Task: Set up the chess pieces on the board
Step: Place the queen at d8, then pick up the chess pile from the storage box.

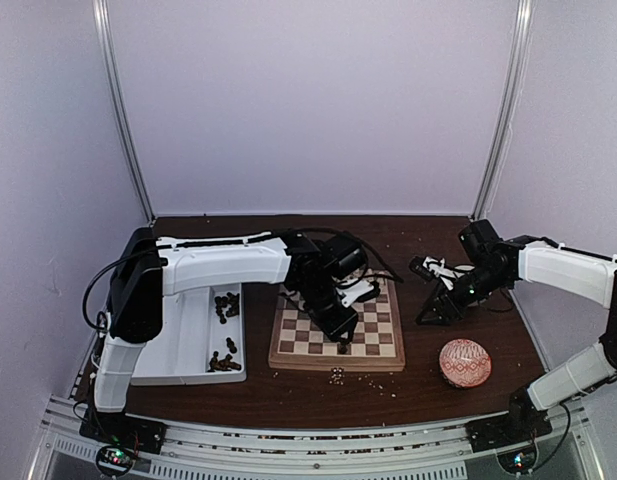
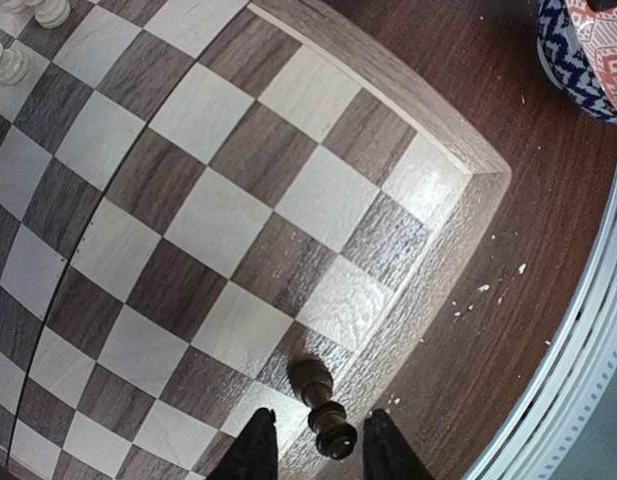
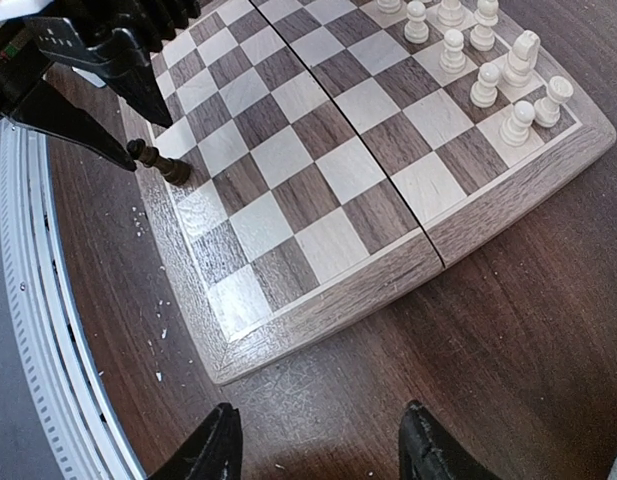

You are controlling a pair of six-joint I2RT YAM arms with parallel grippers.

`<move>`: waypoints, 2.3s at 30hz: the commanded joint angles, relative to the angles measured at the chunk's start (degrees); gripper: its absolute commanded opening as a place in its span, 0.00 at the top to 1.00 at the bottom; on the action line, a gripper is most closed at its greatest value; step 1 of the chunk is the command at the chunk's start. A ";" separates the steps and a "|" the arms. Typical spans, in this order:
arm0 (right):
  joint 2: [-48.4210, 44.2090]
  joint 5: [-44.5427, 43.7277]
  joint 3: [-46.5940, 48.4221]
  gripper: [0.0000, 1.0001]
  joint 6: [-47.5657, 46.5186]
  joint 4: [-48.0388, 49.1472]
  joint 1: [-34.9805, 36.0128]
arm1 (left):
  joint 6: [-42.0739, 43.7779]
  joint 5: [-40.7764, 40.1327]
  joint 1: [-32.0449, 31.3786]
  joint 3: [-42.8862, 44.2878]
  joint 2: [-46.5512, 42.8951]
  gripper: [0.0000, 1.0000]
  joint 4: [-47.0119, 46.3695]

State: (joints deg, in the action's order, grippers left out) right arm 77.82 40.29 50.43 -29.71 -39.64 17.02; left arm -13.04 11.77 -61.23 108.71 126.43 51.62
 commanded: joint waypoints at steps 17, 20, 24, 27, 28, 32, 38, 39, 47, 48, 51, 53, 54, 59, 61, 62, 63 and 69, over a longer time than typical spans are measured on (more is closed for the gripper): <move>0.50 0.46 2.15 0.47 -0.81 -0.70 0.12 | -12.56 -19.30 9.99 -33.40 -37.34 0.55 -3.47; 1.11 0.38 2.35 0.47 -0.83 -0.86 0.15 | -13.22 -18.27 12.34 -39.74 -39.71 0.62 -2.96; 1.36 0.23 2.38 0.47 -0.87 -0.89 0.08 | -13.88 -17.94 13.86 -44.14 -38.85 0.60 -2.18; 1.45 0.09 2.38 0.47 -0.87 -0.88 0.14 | -14.19 -18.14 14.30 -44.98 -37.11 0.60 -2.30; 1.41 0.01 2.39 0.47 -0.87 -0.96 0.11 | -14.23 -18.07 14.56 -45.06 -36.56 0.60 -2.41; 1.20 -0.38 2.13 0.47 -0.94 -0.88 0.12 | -13.78 -15.41 14.91 -45.76 -34.62 0.65 -4.02; 1.16 -0.71 2.05 0.47 -1.04 -0.95 0.17 | -14.74 -14.73 15.52 -45.40 -30.57 0.77 -4.44; 1.11 -0.74 2.11 0.47 -1.06 -0.97 0.13 | -14.74 -14.33 15.53 -45.47 -30.21 0.77 -4.74; 1.18 -0.83 2.12 0.47 -1.14 -1.01 0.17 | -15.16 -13.63 15.53 -46.13 -28.95 0.80 -6.44; 1.26 -0.83 2.17 0.47 -1.09 -1.03 0.13 | -15.10 -13.54 15.53 -46.24 -28.85 0.81 -6.59; 1.36 -0.92 2.09 0.47 -1.14 -1.12 0.12 | -14.95 -13.56 15.53 -46.37 -28.44 0.84 -6.64; 1.44 -0.92 2.11 0.47 -1.13 -1.08 0.12 | -14.94 -13.94 15.53 -46.65 -28.22 0.85 -6.62; 1.45 -0.92 2.10 0.47 -1.13 -1.14 0.12 | -14.88 -14.08 15.53 -46.73 -28.25 0.86 -6.57; 1.53 -1.01 2.15 0.47 -1.17 -1.07 0.14 | -14.76 -14.96 15.53 -46.91 -28.30 0.81 -5.83; 1.70 -1.01 2.20 0.47 -1.14 -1.19 0.12 | -14.54 -14.62 15.53 -47.04 -28.27 0.82 -5.85; 1.78 -1.00 2.19 0.47 -1.15 -1.20 0.12 | -14.36 -14.27 15.51 -47.08 -28.19 0.83 -5.88; 1.88 -1.00 2.29 0.47 -1.15 -1.20 0.11 | -14.12 -13.86 15.53 -47.09 -28.13 0.83 -5.91; 1.90 -0.92 2.28 0.47 -1.14 -1.30 0.12 | -12.83 -12.24 15.42 -47.18 -27.99 0.89 -5.91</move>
State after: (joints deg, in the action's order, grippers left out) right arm 79.24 40.01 51.40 -30.28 -40.49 17.02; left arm -27.31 -2.55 -46.06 62.65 97.51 46.28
